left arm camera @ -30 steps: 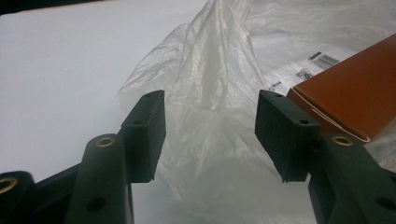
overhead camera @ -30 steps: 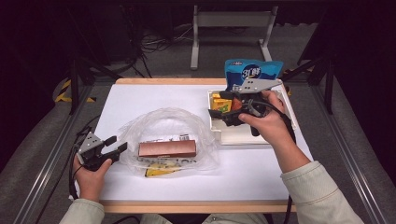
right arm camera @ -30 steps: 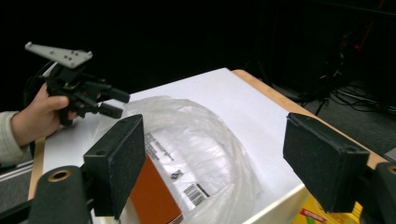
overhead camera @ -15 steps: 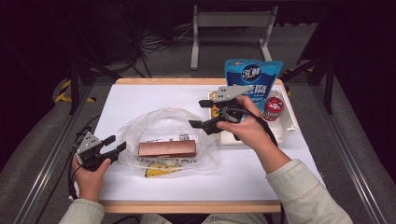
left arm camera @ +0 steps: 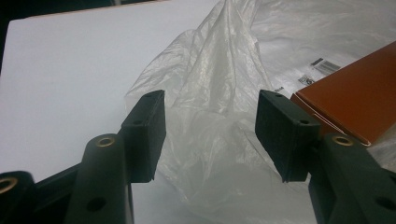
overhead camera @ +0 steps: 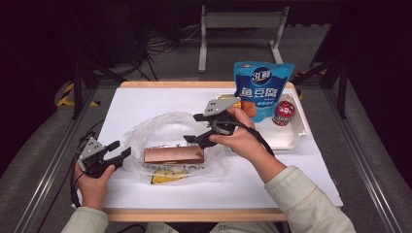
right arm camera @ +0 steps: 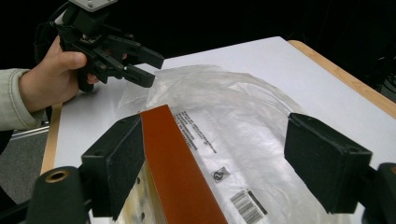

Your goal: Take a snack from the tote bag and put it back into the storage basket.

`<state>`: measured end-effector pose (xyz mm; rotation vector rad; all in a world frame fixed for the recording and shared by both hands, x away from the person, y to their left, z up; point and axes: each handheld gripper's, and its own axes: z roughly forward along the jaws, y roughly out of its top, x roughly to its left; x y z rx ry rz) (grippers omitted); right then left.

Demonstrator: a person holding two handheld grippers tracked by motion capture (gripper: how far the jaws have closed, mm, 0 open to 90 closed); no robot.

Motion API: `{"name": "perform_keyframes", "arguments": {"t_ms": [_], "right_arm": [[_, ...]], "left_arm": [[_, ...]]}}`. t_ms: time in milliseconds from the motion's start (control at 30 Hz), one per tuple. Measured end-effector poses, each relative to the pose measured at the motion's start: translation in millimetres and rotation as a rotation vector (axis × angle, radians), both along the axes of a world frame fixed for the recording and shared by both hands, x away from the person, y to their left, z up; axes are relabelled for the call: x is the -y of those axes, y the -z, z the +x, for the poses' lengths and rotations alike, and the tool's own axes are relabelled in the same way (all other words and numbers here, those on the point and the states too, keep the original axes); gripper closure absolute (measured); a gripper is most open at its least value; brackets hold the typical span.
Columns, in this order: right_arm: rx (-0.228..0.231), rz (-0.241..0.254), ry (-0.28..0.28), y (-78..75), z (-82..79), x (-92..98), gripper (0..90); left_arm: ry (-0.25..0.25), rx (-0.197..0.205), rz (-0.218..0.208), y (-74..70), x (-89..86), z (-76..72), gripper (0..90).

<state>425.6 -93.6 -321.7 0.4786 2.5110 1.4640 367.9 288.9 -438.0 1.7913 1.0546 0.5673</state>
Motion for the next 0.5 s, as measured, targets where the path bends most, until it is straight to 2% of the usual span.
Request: {"name": "perform_keyframes", "arguments": {"t_ms": [133, 500], "right_arm": [[-0.009, 0.007, -0.010, 7.6, -0.1, -5.8, 20.7], [-0.024, -0.041, -0.026, 35.4, 4.8, -24.6, 19.6]], "left_arm": [[0.002, -0.003, -0.001, 0.2, 0.5, 0.2, 43.7], [0.001, 0.000, -0.002, 0.4, -0.3, 0.4, 43.7]]}}
